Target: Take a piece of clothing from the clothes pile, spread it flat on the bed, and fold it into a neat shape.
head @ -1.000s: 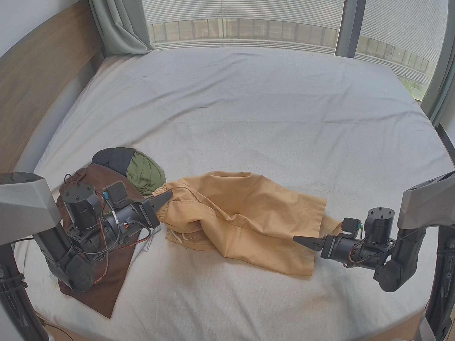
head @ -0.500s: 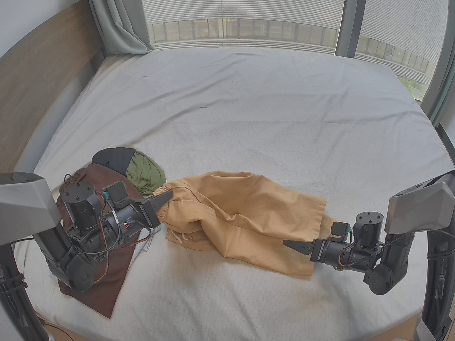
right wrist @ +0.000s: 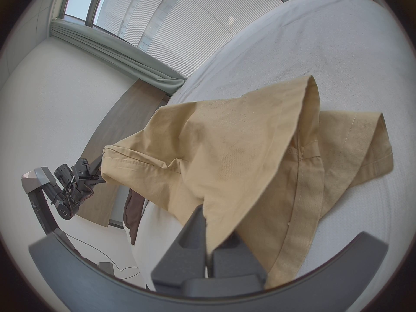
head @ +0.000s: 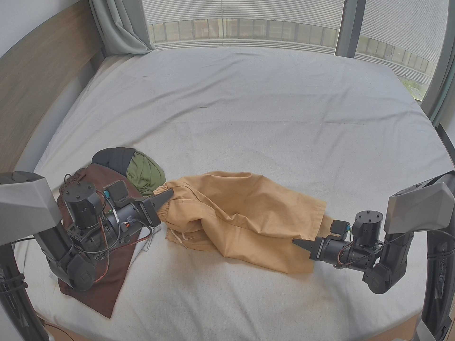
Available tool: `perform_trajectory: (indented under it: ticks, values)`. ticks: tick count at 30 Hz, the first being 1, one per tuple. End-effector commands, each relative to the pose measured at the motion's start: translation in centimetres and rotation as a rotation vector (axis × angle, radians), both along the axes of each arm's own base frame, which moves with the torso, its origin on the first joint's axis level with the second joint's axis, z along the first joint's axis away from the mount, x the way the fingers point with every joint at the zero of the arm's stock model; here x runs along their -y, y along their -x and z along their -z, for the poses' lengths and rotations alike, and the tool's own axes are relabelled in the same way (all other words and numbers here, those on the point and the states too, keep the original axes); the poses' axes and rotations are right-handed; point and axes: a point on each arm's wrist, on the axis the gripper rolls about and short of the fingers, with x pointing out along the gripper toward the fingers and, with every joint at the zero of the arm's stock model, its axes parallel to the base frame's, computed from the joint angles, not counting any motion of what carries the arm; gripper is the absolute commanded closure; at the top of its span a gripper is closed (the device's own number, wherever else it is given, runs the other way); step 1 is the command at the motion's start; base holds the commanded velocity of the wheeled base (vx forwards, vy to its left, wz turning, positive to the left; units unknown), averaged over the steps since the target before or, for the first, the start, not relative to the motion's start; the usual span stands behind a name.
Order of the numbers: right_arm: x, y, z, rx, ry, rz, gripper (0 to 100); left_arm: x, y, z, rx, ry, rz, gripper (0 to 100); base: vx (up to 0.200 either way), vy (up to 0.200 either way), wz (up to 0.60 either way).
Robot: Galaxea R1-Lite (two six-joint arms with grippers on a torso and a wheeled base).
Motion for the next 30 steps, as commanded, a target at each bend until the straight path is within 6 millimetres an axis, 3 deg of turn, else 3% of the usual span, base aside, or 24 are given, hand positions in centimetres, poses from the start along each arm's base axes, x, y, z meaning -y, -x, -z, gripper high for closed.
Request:
perform_trajectory:
  ticks: [1,5,10,14,15,24,30]
  values:
    - [0.1,-0.1,-0.6,0.02,-0.007,0.002,100,0.1,-0.4,-0.6,0.027,0.013,0.007,100,0.0,0.0,0.0]
    - [0.4,-0.1,-2.6,0.078,-0.024,0.011,100,0.2,-0.6,-0.9,0.033,0.03,0.033,100,0.0,0.0,0.0]
    - [0.8,0.6,-6.6,0.186,-0.064,0.014,100,-0.8,-1.7,-1.8,0.089,0.03,0.016,100,0.0,0.0,0.0]
    - [0.8,0.7,-6.8,0.194,-0.066,0.012,100,-1.0,-1.8,-1.8,0.093,0.03,0.018,100,0.0,0.0,0.0]
    - [1.2,1.2,-8.7,0.251,-0.083,0.014,100,-1.8,-1.6,-2.8,0.123,0.035,0.049,100,0.0,0.0,0.0]
    - [2.4,1.4,-11.0,0.317,-0.113,0.024,100,-4.7,-0.5,-3.7,0.139,0.017,0.095,100,0.0,0.0,0.0]
    - [3.2,1.8,-12.4,0.351,-0.143,0.021,100,-5.5,1.2,-4.8,0.153,0.021,0.138,100,0.0,0.0,0.0]
